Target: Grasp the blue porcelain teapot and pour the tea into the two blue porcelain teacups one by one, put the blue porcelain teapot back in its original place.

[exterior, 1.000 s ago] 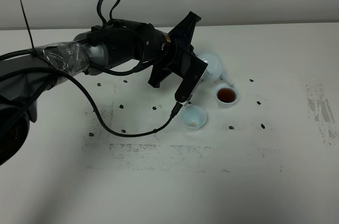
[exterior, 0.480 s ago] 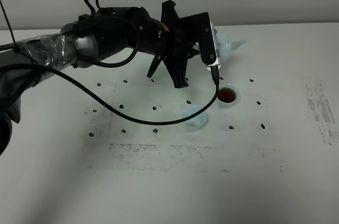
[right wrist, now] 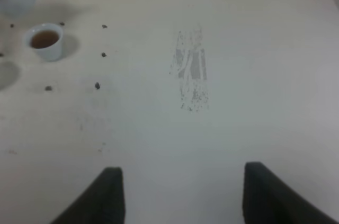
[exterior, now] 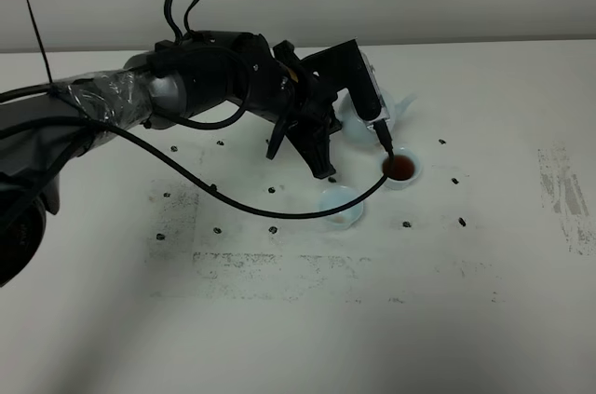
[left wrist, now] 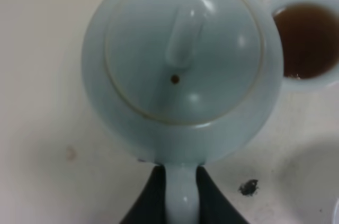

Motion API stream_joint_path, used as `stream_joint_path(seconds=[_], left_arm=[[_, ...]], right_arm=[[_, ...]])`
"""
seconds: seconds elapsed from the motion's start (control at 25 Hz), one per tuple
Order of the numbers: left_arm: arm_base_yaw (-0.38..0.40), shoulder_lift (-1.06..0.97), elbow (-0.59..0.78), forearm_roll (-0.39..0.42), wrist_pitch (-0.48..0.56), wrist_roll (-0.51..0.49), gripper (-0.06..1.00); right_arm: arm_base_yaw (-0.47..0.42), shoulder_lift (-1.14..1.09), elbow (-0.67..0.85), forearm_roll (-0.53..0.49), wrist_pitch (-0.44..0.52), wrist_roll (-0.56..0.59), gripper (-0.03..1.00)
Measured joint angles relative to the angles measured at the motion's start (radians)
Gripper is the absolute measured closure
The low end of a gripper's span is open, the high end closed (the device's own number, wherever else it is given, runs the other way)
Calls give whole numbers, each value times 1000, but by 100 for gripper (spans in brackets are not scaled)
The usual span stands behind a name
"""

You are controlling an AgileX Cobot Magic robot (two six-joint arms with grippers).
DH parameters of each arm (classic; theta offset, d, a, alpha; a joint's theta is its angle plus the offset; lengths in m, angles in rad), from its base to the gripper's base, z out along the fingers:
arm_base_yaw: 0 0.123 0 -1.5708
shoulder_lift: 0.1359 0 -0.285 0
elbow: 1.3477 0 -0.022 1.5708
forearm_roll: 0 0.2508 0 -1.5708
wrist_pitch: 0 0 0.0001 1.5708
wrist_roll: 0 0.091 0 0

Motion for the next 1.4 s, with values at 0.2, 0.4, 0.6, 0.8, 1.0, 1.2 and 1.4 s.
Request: stream_joint_path(seconds=[0.2,0.4,0.6,0.8,1.0,1.2,1.4], left_arm=[[1,19,0,0,2,-3,91],[12,42,0,4,2,-8,91],[21,50,0,5,3,-20,91],[21,50,0,7,3,-22,91],[23,13,0,43,20,-22,91],[31,-97,29,53,37,-47,91],[46,-198,173,90,-9,-66,91]], right_arm=[[0,0,0,0,0,0,49],[0,0,0,0,0,0,49],[0,0,0,0,0,0,49],[0,0,0,0,0,0,49],[0,0,0,0,0,0,49],[0,0,0,0,0,0,49],[0,0,0,0,0,0,49]])
